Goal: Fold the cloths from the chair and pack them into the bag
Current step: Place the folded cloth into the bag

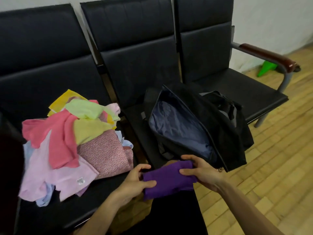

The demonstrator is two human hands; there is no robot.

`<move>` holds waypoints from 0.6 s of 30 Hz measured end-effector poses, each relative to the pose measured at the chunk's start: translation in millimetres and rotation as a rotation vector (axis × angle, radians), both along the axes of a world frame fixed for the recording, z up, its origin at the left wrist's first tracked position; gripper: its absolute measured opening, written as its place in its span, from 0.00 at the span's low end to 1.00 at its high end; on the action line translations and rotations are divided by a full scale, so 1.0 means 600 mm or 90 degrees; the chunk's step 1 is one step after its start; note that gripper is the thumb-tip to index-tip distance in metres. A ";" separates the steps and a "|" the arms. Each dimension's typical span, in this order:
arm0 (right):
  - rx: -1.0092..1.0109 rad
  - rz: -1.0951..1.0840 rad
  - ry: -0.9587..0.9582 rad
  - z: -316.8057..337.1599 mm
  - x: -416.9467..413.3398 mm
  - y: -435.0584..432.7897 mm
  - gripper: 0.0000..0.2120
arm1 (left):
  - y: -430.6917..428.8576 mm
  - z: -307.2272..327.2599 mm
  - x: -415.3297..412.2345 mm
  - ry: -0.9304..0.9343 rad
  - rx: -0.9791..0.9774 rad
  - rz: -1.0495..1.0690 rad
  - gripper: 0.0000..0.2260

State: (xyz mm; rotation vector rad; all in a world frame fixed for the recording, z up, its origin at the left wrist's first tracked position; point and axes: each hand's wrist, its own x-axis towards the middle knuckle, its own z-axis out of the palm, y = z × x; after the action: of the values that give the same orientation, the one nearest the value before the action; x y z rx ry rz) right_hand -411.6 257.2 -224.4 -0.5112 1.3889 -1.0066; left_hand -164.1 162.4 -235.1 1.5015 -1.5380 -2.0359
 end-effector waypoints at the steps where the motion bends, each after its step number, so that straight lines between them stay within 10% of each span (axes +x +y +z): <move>1: 0.010 0.000 -0.001 -0.010 -0.008 0.002 0.36 | 0.001 -0.011 -0.007 -0.017 0.014 -0.011 0.29; 4: 0.015 -0.020 -0.018 -0.033 -0.038 -0.002 0.30 | -0.021 -0.030 -0.036 -0.063 0.017 -0.058 0.38; 8: -0.041 -0.063 0.043 -0.061 -0.083 -0.041 0.19 | -0.086 -0.026 -0.100 -0.056 -0.061 -0.034 0.21; 18: 0.037 0.014 0.483 -0.118 -0.192 -0.180 0.06 | -0.231 -0.050 -0.331 -0.115 -0.253 -0.026 0.13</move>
State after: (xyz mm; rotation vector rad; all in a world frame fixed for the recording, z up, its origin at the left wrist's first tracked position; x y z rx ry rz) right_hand -526.5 149.2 -295.4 -0.9194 2.0637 -0.7729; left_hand -362.8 23.7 -265.0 1.5315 -1.9152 -1.5204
